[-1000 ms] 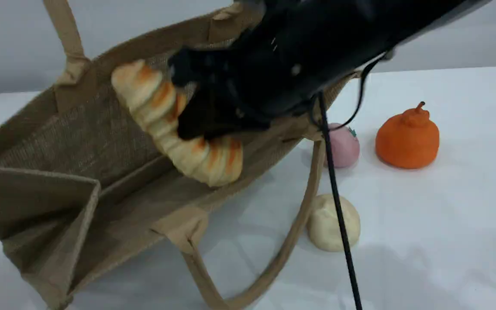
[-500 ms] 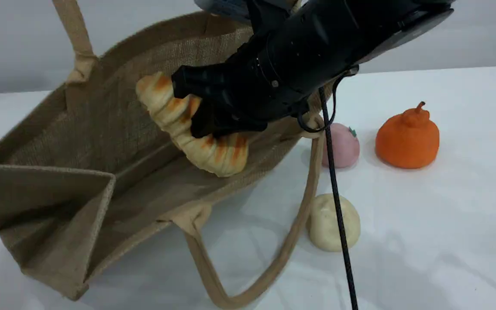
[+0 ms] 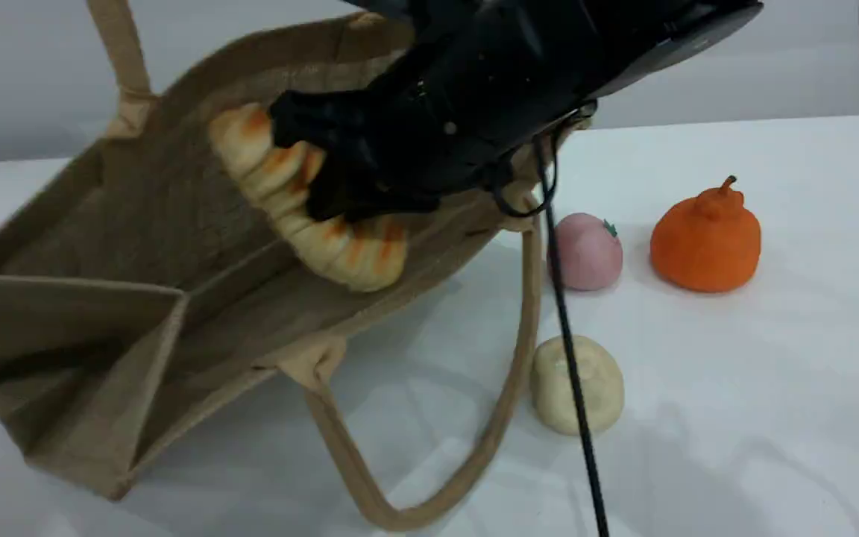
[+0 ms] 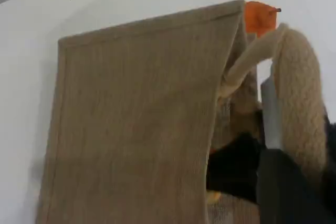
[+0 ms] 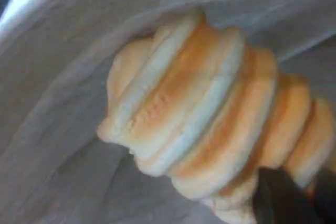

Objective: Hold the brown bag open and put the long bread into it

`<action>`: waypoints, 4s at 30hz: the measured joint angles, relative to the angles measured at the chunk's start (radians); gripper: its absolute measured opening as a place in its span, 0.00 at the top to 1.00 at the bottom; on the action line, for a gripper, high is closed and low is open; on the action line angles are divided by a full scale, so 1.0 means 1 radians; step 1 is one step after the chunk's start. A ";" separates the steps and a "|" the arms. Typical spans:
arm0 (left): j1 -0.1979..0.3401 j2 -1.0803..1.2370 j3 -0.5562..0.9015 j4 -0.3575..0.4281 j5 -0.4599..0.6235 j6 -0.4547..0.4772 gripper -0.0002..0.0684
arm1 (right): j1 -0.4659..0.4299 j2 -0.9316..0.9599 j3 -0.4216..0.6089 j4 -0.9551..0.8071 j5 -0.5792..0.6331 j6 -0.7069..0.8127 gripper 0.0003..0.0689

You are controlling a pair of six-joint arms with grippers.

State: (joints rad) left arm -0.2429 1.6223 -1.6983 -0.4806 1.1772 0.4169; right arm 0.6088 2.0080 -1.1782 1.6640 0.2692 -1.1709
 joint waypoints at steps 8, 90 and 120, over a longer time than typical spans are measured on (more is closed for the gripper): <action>0.000 0.000 0.000 0.001 0.000 0.007 0.87 | 0.000 0.000 0.000 -0.003 0.025 -0.015 0.83; -0.199 0.034 0.492 -0.006 -0.531 0.024 0.87 | -0.074 -1.367 0.255 -1.733 0.878 1.356 0.44; -0.199 0.029 0.620 0.015 -0.499 0.076 0.33 | -0.074 -1.582 0.253 -1.802 0.952 1.391 0.44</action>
State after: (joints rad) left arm -0.4420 1.6518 -1.0785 -0.4658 0.6787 0.4933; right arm 0.5345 0.4262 -0.9252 -0.1381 1.2216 0.2199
